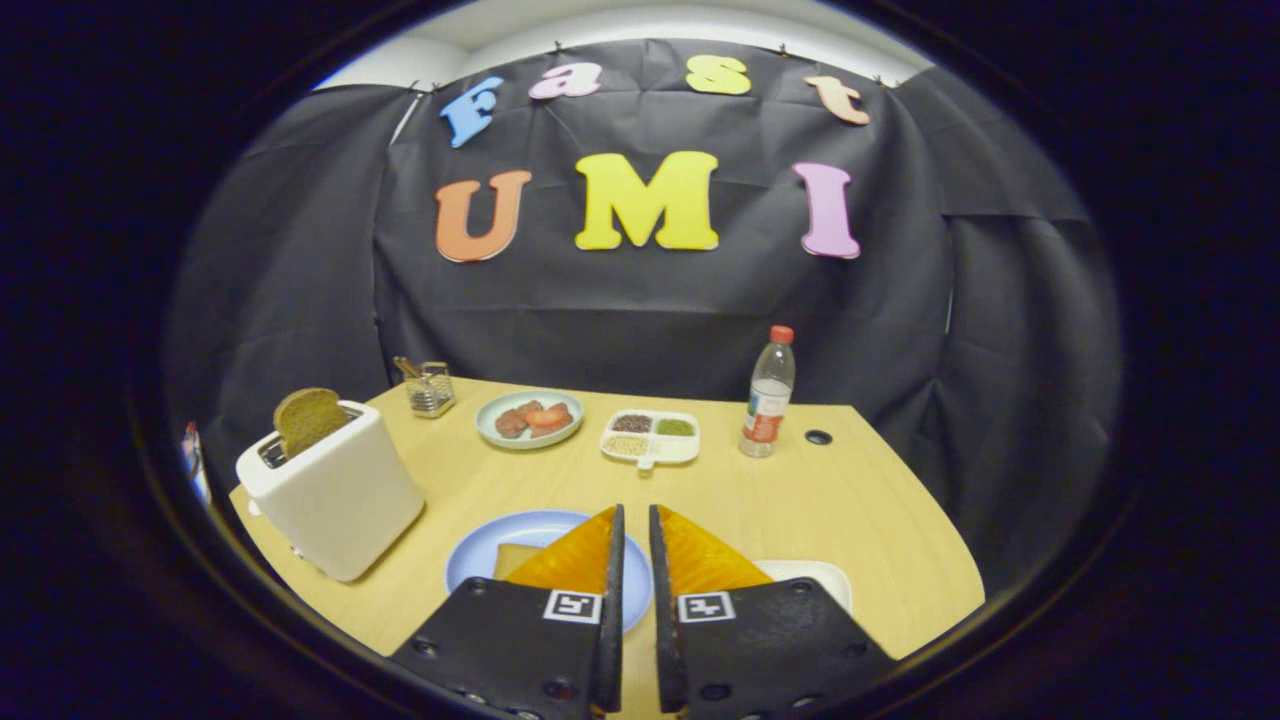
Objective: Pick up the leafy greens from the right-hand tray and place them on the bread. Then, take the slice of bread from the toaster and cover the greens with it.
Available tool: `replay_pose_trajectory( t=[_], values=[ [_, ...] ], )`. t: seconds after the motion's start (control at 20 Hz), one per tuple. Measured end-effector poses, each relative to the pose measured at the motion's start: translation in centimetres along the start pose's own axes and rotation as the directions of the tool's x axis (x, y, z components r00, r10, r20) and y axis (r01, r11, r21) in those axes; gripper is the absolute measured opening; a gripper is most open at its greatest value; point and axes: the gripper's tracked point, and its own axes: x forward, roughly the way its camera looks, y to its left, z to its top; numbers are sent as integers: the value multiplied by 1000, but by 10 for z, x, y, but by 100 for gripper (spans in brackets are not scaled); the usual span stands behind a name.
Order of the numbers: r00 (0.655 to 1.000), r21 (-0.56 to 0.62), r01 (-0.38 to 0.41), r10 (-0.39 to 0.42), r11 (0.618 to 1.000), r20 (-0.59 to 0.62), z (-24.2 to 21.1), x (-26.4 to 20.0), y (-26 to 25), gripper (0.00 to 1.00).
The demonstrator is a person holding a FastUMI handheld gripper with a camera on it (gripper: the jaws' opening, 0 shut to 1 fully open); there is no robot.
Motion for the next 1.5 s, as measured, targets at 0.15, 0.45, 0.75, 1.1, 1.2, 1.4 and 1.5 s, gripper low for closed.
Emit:
replay_pose_trajectory(
  t=[0.15, 0.45, 0.75, 1.1, 1.2, 1.4, 1.5],
  values=[
    [998, 33, 46, -45, 998, -44, -18, 10, -29, 48],
    [963, 62, 188, -171, 980, -209, -85, 30, -93, 98],
    [901, 156, 220, -139, 963, -412, -151, 46, -110, 97],
    [903, 180, 165, -76, 970, -422, -148, 47, -94, 46],
    [903, 195, 150, -54, 969, -426, -149, 47, -90, 22],
    [925, 231, 122, -26, 965, -379, -137, 42, -80, 0],
    [938, 188, 123, -52, 975, -344, -119, 34, -77, 0]
  ],
)
